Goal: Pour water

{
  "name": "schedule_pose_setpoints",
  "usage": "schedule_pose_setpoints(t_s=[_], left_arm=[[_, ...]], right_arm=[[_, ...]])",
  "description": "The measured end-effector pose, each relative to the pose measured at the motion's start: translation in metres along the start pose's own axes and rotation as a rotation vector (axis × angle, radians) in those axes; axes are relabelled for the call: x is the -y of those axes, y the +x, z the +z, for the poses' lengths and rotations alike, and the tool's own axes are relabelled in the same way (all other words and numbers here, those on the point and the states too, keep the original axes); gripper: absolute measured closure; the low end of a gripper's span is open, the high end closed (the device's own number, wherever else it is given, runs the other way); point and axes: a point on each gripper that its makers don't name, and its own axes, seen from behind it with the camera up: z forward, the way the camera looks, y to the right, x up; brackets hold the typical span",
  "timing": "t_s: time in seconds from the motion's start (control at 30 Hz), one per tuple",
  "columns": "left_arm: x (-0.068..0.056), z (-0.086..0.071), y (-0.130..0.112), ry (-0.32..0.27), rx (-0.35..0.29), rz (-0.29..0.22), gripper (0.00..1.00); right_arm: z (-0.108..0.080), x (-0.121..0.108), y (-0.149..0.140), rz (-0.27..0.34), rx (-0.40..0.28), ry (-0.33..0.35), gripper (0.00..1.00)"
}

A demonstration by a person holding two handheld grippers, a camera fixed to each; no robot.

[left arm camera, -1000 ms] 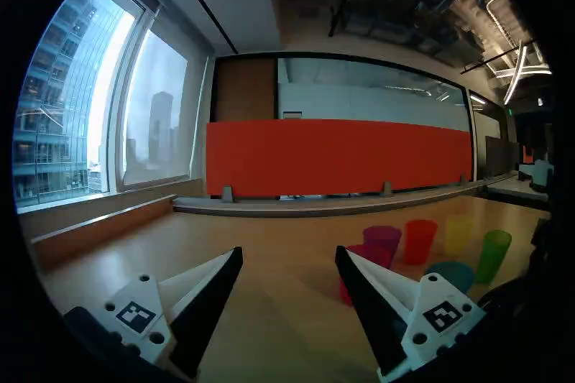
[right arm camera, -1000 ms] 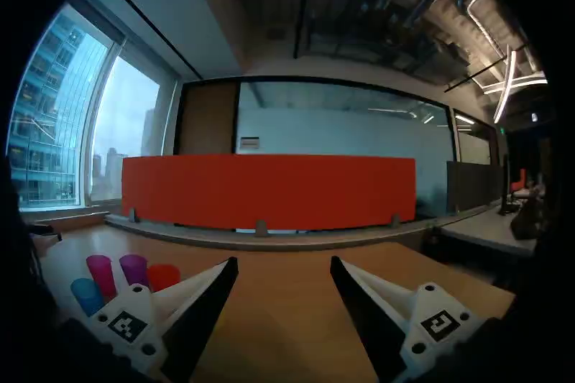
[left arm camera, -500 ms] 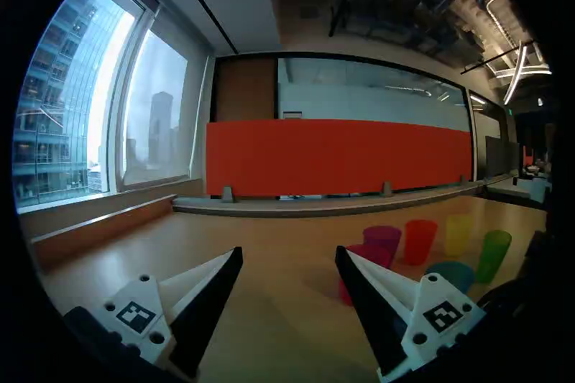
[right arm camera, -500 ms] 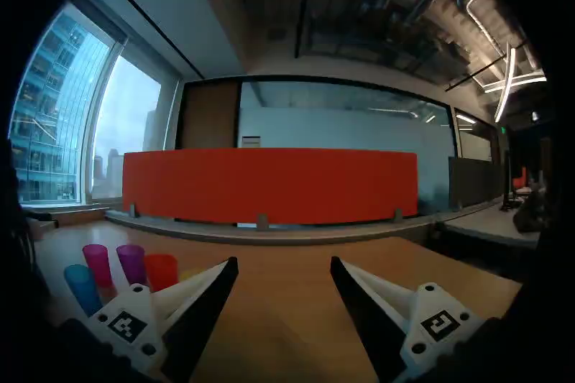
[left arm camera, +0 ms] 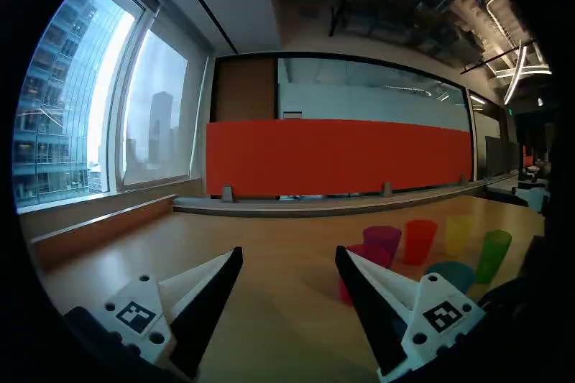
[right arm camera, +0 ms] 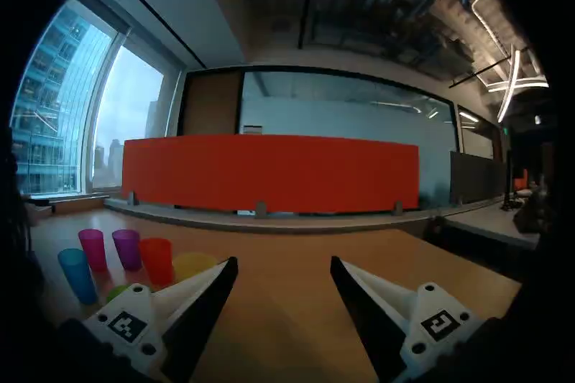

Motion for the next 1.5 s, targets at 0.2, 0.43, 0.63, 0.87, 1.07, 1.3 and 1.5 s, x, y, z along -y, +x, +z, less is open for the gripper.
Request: schedule_pose_setpoints(t_s=[0.2,0.43,0.63,0.87,1.07,1.3,1.5], left_arm=[[0.0001,0.0003,0.0002,0.000,0.000,0.000,0.04],[0.0002,0.0005,0.0003,0.000,0.000,0.000,0.04],[0.0003,0.0005,0.0004,0.000,0.000,0.000,0.04],[0.0000,0.0007,0.0002,0.000,0.000,0.000,0.04],[-0.0002,0.0004,0.0003,0.000,0.000,0.000,0.04],[0.0000,0.0008,0.0005,0.000,0.000,0.000,0.04],[0.0002,0.0001,0.0002,0.000,0.000,0.000,0.04]], right_arm=[[0.0018,-0.0020,-0.0040,0.002,0.009,-0.005,0.00],[0.0040,-0.0037,-0.0091,0.003,0.022,-0.011,0.00],[0.0043,-0.0033,-0.0103,0.010,0.023,-0.012,0.00],[0.0038,-0.0069,-0.0094,0.019,0.016,-0.017,0.00],[0.0019,-0.0092,-0.0086,0.020,0.015,-0.020,0.00],[0.0000,-0.0099,-0.0078,0.024,0.014,-0.016,0.00],[-0.0006,-0.0102,-0.0084,0.024,0.013,-0.015,0.00]])
